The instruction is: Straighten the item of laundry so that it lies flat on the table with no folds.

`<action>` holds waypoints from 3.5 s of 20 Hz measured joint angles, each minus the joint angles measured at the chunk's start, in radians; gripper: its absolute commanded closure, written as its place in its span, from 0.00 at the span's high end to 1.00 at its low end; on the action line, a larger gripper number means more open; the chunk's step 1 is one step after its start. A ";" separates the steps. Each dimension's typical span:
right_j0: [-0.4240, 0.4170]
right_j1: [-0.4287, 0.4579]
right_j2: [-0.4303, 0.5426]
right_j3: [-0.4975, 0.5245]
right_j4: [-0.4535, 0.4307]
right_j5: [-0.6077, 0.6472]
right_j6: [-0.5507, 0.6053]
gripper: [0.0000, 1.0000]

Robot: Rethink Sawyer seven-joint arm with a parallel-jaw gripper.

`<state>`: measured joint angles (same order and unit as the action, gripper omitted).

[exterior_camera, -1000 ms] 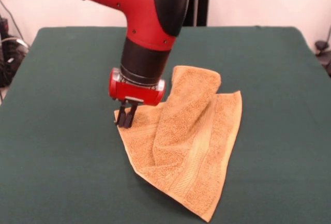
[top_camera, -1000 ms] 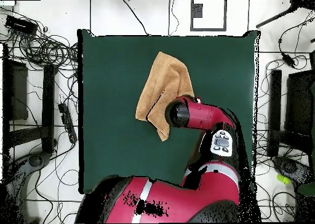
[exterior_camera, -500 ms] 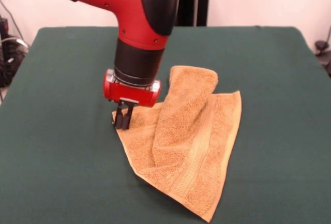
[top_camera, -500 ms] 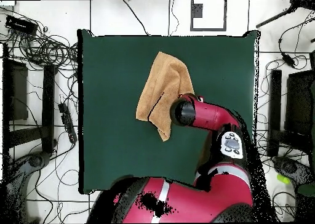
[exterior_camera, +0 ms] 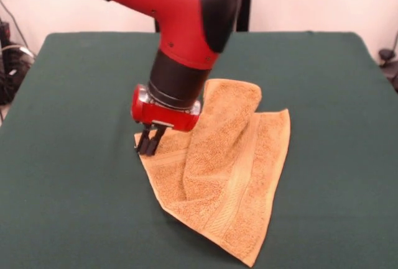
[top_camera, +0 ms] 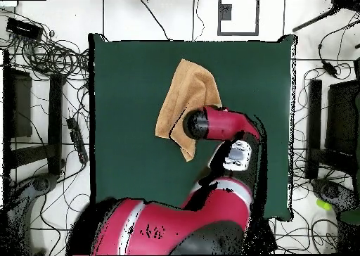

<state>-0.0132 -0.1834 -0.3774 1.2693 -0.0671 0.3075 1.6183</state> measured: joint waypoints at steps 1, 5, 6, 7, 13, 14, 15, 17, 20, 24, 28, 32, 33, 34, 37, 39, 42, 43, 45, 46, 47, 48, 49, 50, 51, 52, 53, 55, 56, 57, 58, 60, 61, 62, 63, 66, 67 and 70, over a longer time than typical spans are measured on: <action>0.025 0.019 -0.031 -0.016 -0.007 0.002 0.000 0.00; 0.138 0.131 -0.195 -0.098 -0.050 0.002 0.000 0.00; 0.150 0.148 -0.220 -0.110 -0.057 0.002 0.000 0.00; 0.166 0.177 -0.260 -0.128 -0.069 0.002 0.000 0.00; 0.180 0.259 -0.379 -0.187 -0.106 0.001 0.000 0.00; 0.179 0.268 -0.393 -0.195 -0.111 0.001 0.000 0.00; 0.176 0.283 -0.419 -0.210 -0.121 0.001 0.000 0.00; 0.175 0.287 -0.430 -0.216 -0.127 0.001 0.000 0.00; 0.166 0.278 -0.434 -0.224 -0.132 0.015 0.000 0.00; 0.138 0.214 -0.384 -0.217 -0.131 0.079 0.000 0.00; 0.099 0.117 -0.304 -0.195 -0.108 0.182 0.000 0.00; 0.039 -0.014 -0.187 -0.154 -0.055 0.302 0.000 0.00; 0.030 -0.032 -0.170 -0.148 -0.047 0.311 0.000 0.00; 0.021 -0.049 -0.152 -0.141 -0.038 0.321 0.000 0.00; 0.009 -0.080 -0.121 -0.130 -0.026 0.326 0.000 0.00; 0.003 -0.108 -0.088 -0.119 -0.011 0.326 0.000 0.00; 0.005 -0.123 -0.060 -0.111 -0.001 0.326 0.000 0.00; 0.006 -0.125 -0.054 -0.110 0.002 0.326 0.000 0.00; 0.010 -0.126 -0.040 -0.110 0.008 0.326 0.000 0.00; 0.013 -0.125 -0.033 -0.109 0.011 0.326 0.000 0.00; 0.016 -0.124 -0.028 -0.109 0.012 0.326 0.000 0.00; 0.020 -0.124 -0.024 -0.108 0.014 0.326 0.000 0.00; 0.022 -0.123 -0.021 -0.107 0.014 0.326 0.000 0.00; 0.025 -0.123 -0.017 -0.106 0.015 0.326 0.000 0.00; 0.029 -0.122 -0.011 -0.105 0.016 0.326 0.000 0.00; 0.031 -0.121 -0.007 -0.104 0.017 0.326 0.000 0.00; 0.033 -0.121 -0.001 -0.103 0.018 0.326 0.000 0.00; 0.036 -0.119 0.009 -0.101 0.023 0.326 0.000 0.00; 0.035 -0.117 0.014 -0.099 0.030 0.326 0.000 0.00; 0.035 -0.117 0.018 -0.098 0.034 0.326 0.000 0.00; 0.033 -0.117 0.021 -0.096 0.040 0.326 0.000 0.00; 0.030 -0.118 0.027 -0.090 0.048 0.326 0.000 0.00; 0.029 -0.118 0.028 -0.089 0.049 0.326 0.000 0.00; 0.025 -0.118 0.034 -0.085 0.053 0.326 0.000 0.00; 0.024 -0.118 0.036 -0.082 0.054 0.326 0.000 0.00; 0.021 -0.116 0.037 -0.077 0.053 0.326 0.000 0.00; 0.021 -0.116 0.037 -0.077 0.052 0.326 0.000 0.00; 0.021 -0.115 0.037 -0.073 0.051 0.326 0.000 0.00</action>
<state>0.0080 -0.2982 -0.3403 1.1963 -0.0160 0.6330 1.6183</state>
